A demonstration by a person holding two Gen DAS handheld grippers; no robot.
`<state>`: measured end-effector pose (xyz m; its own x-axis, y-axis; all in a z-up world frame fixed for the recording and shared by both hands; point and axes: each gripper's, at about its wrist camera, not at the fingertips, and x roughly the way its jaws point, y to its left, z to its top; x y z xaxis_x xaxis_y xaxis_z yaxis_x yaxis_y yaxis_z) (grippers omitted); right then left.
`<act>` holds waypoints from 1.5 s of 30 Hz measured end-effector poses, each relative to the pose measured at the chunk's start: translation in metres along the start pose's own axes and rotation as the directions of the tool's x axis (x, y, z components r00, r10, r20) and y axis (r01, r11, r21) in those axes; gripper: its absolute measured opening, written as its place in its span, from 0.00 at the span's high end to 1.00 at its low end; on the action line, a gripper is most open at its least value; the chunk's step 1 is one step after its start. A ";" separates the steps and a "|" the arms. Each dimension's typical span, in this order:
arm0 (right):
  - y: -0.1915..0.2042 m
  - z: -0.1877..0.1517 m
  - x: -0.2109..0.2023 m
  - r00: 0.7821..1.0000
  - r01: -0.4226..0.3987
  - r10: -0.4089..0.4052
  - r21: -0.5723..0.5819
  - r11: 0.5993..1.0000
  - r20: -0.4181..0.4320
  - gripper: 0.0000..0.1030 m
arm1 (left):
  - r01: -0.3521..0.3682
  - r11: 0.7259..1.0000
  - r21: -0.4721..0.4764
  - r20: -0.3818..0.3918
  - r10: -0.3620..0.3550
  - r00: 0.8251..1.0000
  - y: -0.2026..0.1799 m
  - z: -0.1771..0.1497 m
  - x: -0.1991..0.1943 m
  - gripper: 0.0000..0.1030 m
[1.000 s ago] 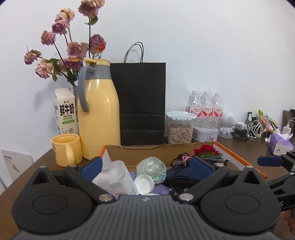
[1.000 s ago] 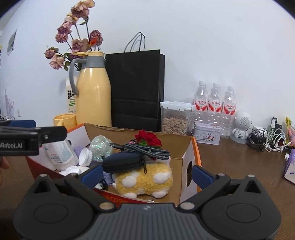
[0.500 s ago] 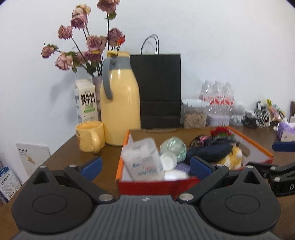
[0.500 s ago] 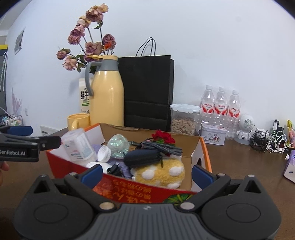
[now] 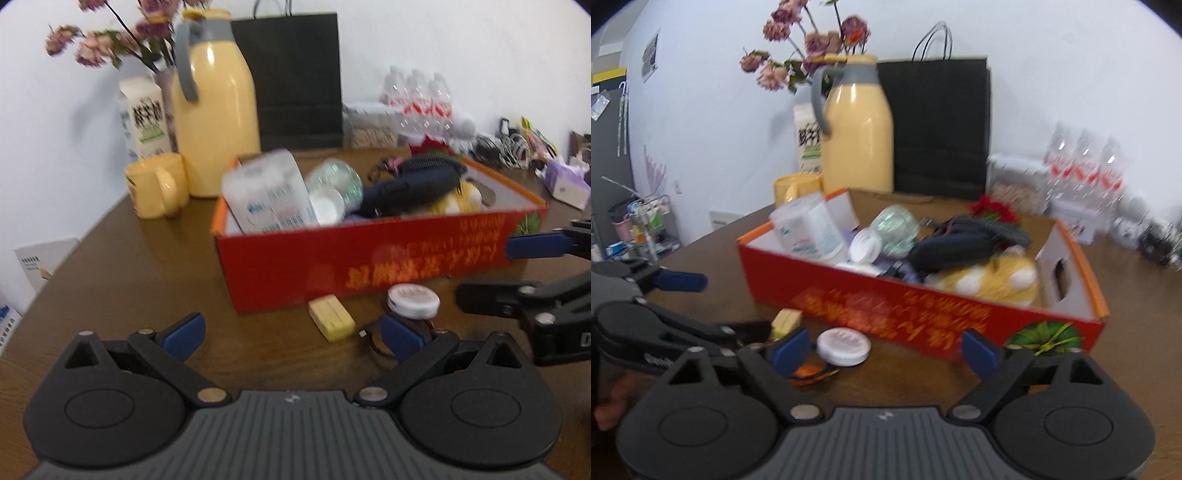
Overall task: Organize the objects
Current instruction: 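Withdraw both tools from the box back over the table, then grasp the round white tin with the right tool, then grasp the orange-cased cable with the left tool while the right tool holds the tin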
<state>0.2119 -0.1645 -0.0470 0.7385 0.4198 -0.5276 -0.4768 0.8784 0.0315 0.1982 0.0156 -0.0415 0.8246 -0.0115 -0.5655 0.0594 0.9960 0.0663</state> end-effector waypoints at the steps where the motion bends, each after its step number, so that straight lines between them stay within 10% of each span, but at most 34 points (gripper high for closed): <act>1: 0.001 0.000 0.004 1.000 -0.011 0.011 0.009 1.000 -0.013 0.21 | 0.006 1.000 0.002 -0.008 -0.006 1.000 -0.001 -0.001 0.002 0.00; 21: 0.000 0.003 0.053 0.984 -0.127 0.140 0.116 0.985 -0.108 0.64 | 0.052 0.998 -0.018 -0.084 -0.053 0.995 0.010 -0.003 0.023 0.00; 45: -0.008 -0.003 0.037 0.993 -0.098 0.105 0.122 0.988 -0.052 0.64 | -0.003 0.998 -0.063 -0.076 -0.002 0.997 0.015 -0.004 0.022 0.04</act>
<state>0.2416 -0.1565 -0.0690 0.6589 0.4971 -0.5646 -0.4851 0.8544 0.1861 0.2149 0.0304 -0.0562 0.7794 -0.0065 -0.6265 0.0215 0.9996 0.0164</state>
